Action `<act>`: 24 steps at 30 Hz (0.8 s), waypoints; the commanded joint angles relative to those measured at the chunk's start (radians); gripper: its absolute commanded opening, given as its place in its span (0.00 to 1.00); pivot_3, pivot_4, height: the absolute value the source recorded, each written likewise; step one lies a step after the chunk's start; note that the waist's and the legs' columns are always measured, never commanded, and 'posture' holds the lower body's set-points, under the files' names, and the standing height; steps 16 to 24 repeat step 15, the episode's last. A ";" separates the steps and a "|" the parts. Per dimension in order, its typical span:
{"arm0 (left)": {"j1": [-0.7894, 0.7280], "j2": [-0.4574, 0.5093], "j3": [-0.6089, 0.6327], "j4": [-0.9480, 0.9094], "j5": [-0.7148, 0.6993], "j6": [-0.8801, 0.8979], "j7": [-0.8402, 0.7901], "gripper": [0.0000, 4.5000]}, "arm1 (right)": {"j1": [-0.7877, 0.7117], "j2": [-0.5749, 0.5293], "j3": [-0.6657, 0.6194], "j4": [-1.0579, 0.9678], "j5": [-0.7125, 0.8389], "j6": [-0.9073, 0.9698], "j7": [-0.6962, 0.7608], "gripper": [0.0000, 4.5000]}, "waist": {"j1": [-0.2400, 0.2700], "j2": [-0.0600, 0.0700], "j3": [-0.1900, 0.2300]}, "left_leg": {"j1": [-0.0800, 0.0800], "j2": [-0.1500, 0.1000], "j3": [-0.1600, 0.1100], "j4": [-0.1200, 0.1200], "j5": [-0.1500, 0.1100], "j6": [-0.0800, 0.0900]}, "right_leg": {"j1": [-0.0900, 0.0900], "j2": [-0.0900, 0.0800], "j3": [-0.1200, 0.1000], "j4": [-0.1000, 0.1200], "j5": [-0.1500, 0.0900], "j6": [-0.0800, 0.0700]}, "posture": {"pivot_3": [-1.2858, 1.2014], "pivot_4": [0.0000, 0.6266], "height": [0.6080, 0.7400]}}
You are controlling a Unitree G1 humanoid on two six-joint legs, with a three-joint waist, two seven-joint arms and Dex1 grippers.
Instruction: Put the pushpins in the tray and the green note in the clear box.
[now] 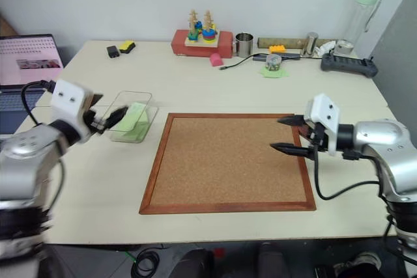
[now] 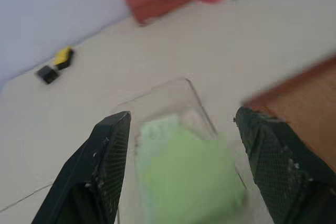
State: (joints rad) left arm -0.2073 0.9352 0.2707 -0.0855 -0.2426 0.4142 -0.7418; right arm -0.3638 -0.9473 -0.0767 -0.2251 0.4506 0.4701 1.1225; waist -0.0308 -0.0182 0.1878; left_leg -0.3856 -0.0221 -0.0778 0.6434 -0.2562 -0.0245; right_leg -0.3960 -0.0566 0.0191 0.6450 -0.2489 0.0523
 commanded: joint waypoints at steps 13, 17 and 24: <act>0.225 0.152 0.200 0.121 -0.058 -0.129 -0.330 0.75 | 0.163 -0.186 -0.190 0.264 -0.094 -0.156 0.094 0.74 | 0.003 0.000 0.000 | 0.002 0.002 0.001 0.001 0.000 0.000 | 0.001 0.001 -0.003 0.002 -0.003 -0.004 | 0.52 0.24 1.00; 0.226 0.151 0.204 0.135 -0.066 -0.136 -0.344 0.75 | 0.158 -0.184 -0.188 0.273 -0.096 -0.165 0.092 0.74 | 0.003 0.000 0.000 | 0.002 0.002 0.001 0.000 0.000 0.000 | 0.001 0.001 -0.003 0.002 -0.003 -0.004 | 0.52 0.24 1.00; 0.226 0.151 0.204 0.135 -0.066 -0.136 -0.344 0.75 | 0.158 -0.184 -0.188 0.273 -0.096 -0.165 0.092 0.74 | 0.003 0.000 0.000 | 0.002 0.002 0.001 0.000 0.000 0.000 | 0.001 0.001 -0.003 0.002 -0.003 -0.004 | 0.52 0.24 1.00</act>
